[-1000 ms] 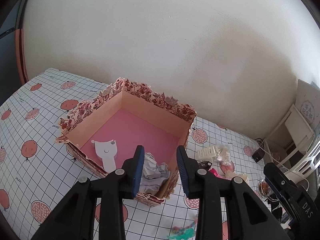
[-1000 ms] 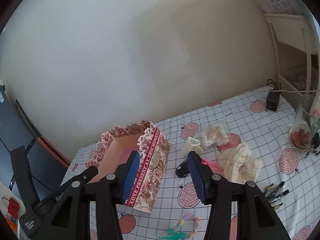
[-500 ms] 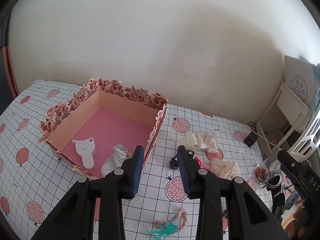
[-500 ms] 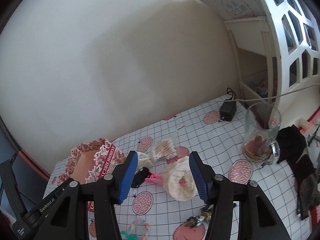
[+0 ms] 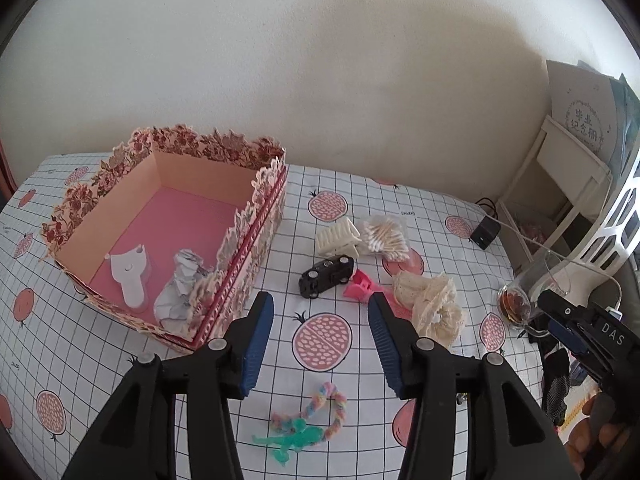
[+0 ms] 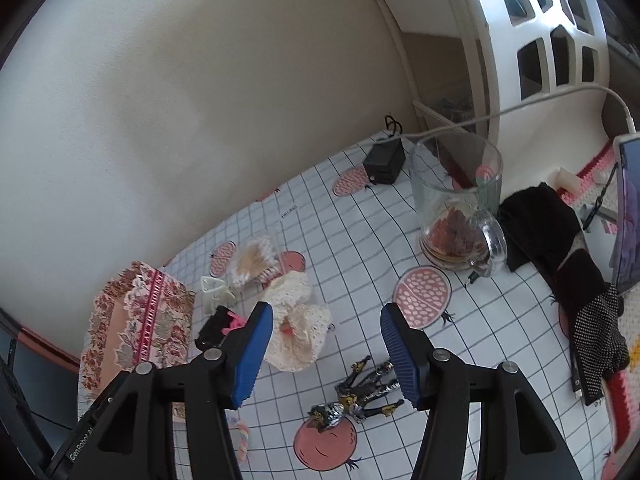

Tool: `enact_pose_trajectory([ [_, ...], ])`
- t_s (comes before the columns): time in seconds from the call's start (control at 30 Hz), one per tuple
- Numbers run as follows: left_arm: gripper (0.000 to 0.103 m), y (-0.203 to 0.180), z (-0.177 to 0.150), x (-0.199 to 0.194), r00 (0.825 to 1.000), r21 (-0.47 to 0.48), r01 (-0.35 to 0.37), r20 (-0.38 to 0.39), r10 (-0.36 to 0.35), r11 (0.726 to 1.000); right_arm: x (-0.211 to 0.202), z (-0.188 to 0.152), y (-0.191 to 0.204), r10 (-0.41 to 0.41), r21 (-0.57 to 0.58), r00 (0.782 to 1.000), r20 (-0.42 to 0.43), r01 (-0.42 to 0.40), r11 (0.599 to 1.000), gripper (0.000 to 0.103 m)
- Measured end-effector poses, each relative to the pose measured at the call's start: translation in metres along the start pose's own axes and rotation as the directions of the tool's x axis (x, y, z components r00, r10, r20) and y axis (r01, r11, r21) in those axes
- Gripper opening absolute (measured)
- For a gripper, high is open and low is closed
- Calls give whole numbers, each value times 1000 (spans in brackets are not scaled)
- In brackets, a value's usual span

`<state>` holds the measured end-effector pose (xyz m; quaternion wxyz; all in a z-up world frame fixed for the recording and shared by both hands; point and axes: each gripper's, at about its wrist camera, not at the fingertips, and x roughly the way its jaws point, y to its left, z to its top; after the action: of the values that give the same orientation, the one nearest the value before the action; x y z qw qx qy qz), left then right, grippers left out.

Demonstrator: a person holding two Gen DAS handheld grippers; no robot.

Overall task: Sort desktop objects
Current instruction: 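Move both grippers back toward the remaining objects on the table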

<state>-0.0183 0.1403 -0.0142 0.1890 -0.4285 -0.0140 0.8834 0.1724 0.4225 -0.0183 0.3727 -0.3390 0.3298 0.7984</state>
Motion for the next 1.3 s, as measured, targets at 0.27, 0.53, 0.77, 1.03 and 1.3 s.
enact_pose_trajectory([
  [0.27, 54, 3, -24, 47, 979, -20, 15, -203, -19, 1000, 30, -13, -17, -39, 70, 994, -102, 47, 996, 60],
  [0.53, 54, 9, -43, 75, 954, -8, -11, -301, 8, 1000, 50, -23, -9, -46, 24, 987, -155, 51, 998, 60],
  [0.77, 54, 12, -53, 88, 927, 20, -15, -375, 22, 1000, 64, -28, 19, -1, -52, 990, -144, -7, 999, 60],
  [1.03, 54, 10, -61, 95, 899, 50, 20, -438, 4, 999, 84, -35, 40, 39, -65, 985, -166, -50, 997, 67],
  [1.3, 51, 14, -62, 94, 897, 53, 48, -441, -20, 997, 103, -45, 46, 39, -77, 982, -185, -54, 996, 67],
])
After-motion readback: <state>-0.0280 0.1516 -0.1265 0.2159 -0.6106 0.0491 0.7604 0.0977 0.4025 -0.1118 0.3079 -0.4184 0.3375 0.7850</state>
